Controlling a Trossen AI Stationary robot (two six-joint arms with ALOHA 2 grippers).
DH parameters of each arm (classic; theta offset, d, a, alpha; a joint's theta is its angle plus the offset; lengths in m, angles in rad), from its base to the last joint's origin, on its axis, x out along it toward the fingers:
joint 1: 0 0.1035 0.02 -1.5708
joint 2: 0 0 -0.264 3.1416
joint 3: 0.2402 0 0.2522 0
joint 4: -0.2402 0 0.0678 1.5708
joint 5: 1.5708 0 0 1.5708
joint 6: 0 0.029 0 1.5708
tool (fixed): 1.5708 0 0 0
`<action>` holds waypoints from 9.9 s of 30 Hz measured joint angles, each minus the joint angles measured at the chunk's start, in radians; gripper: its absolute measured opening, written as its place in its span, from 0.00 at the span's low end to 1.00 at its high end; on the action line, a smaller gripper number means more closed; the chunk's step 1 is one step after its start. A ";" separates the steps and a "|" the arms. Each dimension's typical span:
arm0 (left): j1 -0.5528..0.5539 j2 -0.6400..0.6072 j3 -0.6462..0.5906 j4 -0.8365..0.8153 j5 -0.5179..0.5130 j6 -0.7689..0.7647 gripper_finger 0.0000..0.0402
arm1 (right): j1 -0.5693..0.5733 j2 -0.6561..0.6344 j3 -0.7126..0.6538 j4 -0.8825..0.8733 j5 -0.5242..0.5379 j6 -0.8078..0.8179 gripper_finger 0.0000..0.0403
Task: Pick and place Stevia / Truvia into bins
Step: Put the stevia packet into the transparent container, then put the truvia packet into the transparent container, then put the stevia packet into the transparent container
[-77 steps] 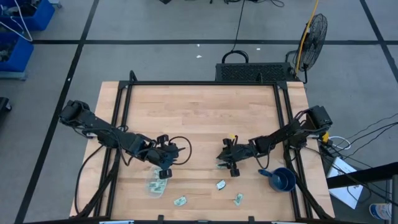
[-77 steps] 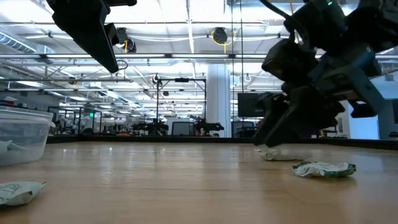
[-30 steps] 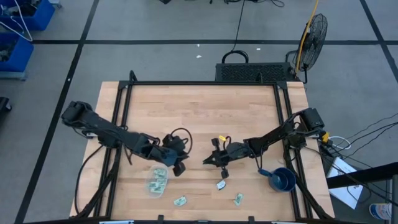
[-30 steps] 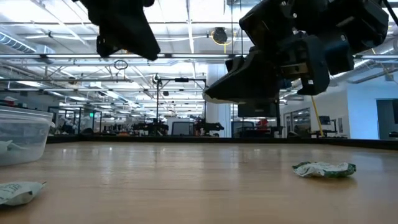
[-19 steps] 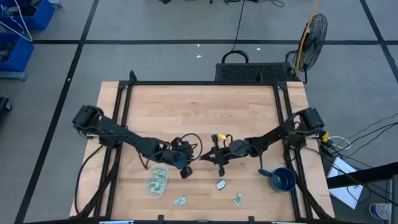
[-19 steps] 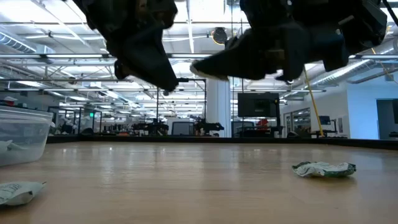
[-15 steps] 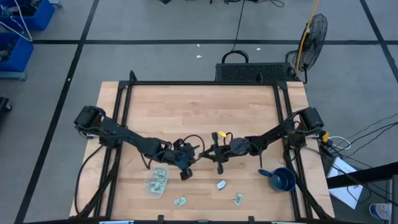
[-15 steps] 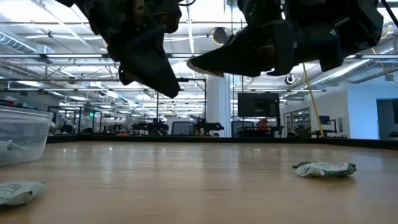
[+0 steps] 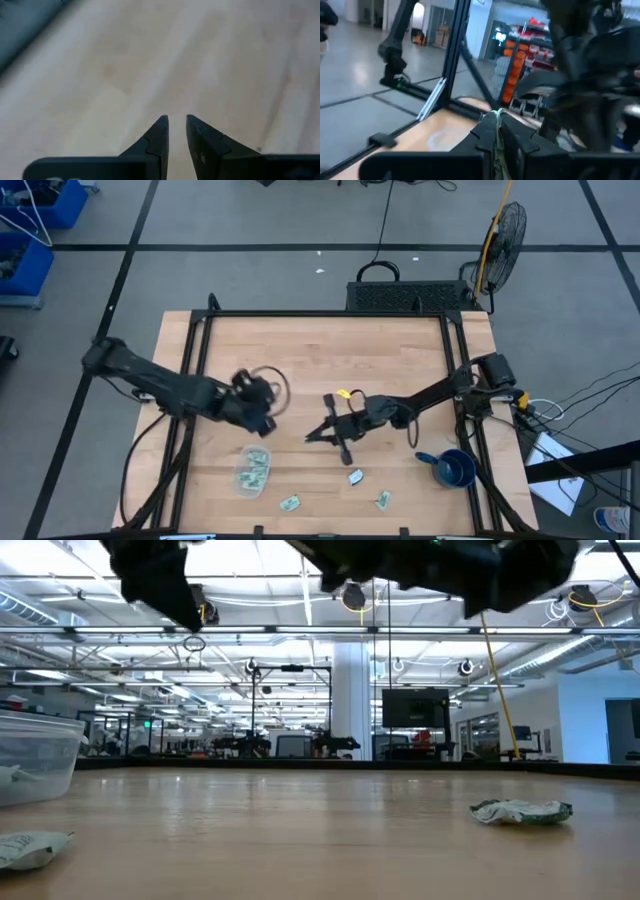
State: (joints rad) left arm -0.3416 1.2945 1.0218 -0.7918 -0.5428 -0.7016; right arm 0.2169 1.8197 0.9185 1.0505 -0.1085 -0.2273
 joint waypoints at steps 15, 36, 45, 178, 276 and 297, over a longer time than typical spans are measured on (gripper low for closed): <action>0.001 -0.273 0.001 -0.016 -0.225 0.124 0.18 | -0.015 0.499 0.636 -0.088 -0.157 -0.024 0.04; 0.001 -0.272 0.001 -0.019 -0.191 0.121 0.18 | -0.039 0.717 0.837 -0.273 -0.155 0.106 0.23; 0.001 -0.272 0.001 -0.019 -0.143 0.110 0.18 | -0.038 0.634 0.836 -0.316 -0.248 0.078 0.30; -0.146 0.385 0.000 0.570 0.100 0.645 0.18 | -0.009 0.099 0.529 -1.407 -0.050 0.086 0.02; -0.274 0.282 0.000 -0.124 0.485 -0.182 0.25 | 0.373 -0.242 0.088 -1.366 0.008 0.350 0.37; -0.176 0.279 0.000 0.240 0.327 0.044 0.25 | 0.486 -0.360 -0.304 -0.842 0.159 0.407 0.35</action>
State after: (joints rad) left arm -0.5177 1.5730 1.0222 -0.5516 -0.2155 -0.6577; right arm 0.7031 1.4597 0.6141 0.2089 0.0505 0.1798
